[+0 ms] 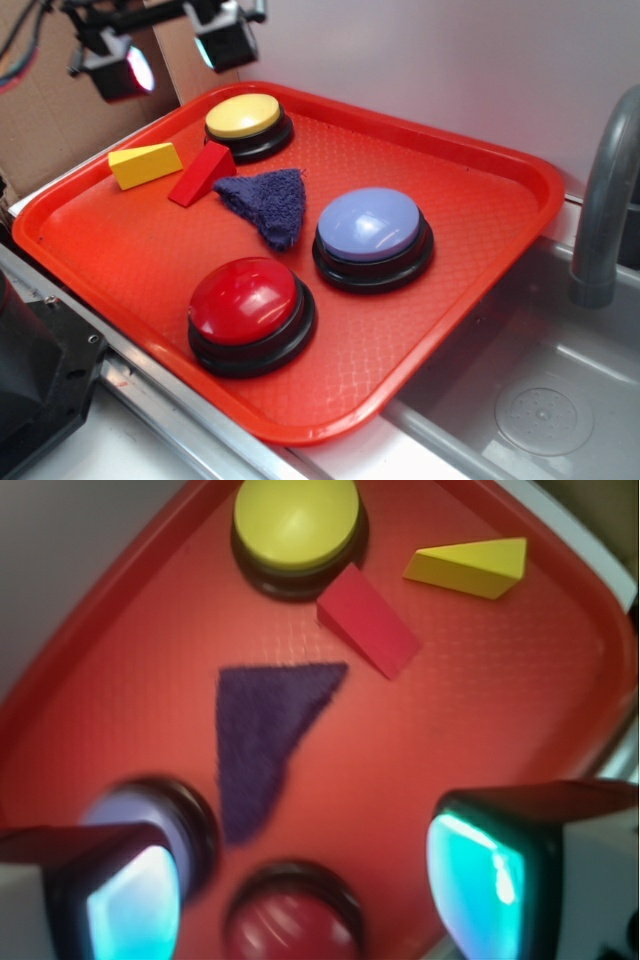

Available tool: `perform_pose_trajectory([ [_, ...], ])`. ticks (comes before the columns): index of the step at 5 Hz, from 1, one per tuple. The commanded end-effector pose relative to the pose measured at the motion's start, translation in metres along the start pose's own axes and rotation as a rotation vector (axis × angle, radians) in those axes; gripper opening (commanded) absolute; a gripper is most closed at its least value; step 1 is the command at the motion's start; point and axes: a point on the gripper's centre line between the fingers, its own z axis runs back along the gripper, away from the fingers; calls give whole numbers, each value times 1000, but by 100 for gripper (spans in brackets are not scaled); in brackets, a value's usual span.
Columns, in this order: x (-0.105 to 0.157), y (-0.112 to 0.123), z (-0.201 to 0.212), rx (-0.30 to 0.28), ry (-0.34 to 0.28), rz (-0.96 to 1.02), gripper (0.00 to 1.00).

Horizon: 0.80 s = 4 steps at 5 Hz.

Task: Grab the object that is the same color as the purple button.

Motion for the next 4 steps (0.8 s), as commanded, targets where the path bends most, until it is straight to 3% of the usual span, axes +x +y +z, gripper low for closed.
perform_pose_trajectory([
  [1, 26, -13, -47, 30, -76, 145, 100],
  [2, 25, -16, -70, 50, -35, 141, 100],
  [3, 24, -19, -94, 52, -63, 159, 100],
  [4, 21, -19, -113, 75, -17, 158, 100],
])
